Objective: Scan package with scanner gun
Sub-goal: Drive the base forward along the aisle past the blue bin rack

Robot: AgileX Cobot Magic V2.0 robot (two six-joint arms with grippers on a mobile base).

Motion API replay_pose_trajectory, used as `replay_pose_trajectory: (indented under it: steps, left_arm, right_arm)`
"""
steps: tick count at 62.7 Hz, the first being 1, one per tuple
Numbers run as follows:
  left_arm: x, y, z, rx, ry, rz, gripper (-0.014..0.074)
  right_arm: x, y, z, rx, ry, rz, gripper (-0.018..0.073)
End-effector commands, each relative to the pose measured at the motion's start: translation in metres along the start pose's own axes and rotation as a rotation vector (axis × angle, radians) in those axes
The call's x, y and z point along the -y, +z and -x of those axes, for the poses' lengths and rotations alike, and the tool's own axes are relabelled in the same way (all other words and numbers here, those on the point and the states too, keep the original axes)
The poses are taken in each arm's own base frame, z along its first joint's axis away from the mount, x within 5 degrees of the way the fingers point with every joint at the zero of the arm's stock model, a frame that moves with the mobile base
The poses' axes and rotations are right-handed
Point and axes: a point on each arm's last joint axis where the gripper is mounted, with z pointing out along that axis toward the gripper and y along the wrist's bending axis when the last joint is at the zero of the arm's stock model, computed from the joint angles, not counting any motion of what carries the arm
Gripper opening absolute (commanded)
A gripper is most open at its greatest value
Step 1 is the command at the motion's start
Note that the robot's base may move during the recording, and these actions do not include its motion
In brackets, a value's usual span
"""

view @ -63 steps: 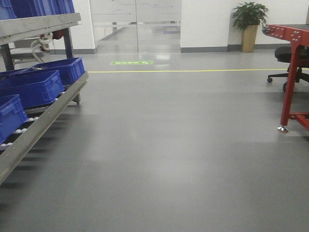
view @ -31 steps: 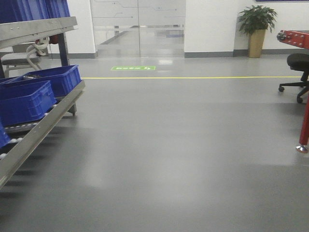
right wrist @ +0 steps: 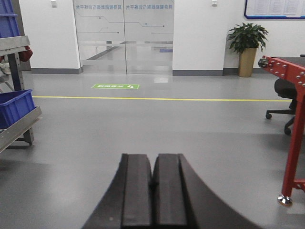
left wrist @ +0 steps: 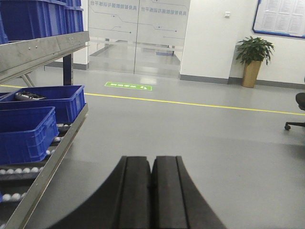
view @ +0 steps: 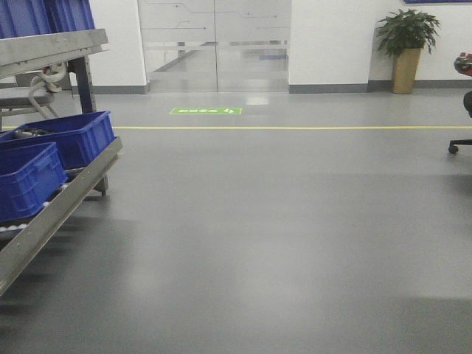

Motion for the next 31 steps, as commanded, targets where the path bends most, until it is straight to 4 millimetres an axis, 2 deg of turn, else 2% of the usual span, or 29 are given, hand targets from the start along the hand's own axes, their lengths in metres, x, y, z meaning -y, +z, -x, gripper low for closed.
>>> replay_pose_trajectory:
  steps: [1, 31]
  left_arm:
    - [0.0003, -0.0004, 0.0024, 0.021, -0.001, -0.004, -0.0111]
    - [0.0003, -0.0004, 0.0024, 0.021, -0.001, -0.004, -0.0111]
  right_arm:
    - [0.0002, -0.0002, 0.001, 0.016, 0.002, -0.004, -0.0162]
    - [0.0002, -0.0002, 0.001, 0.016, 0.002, -0.004, -0.0162]
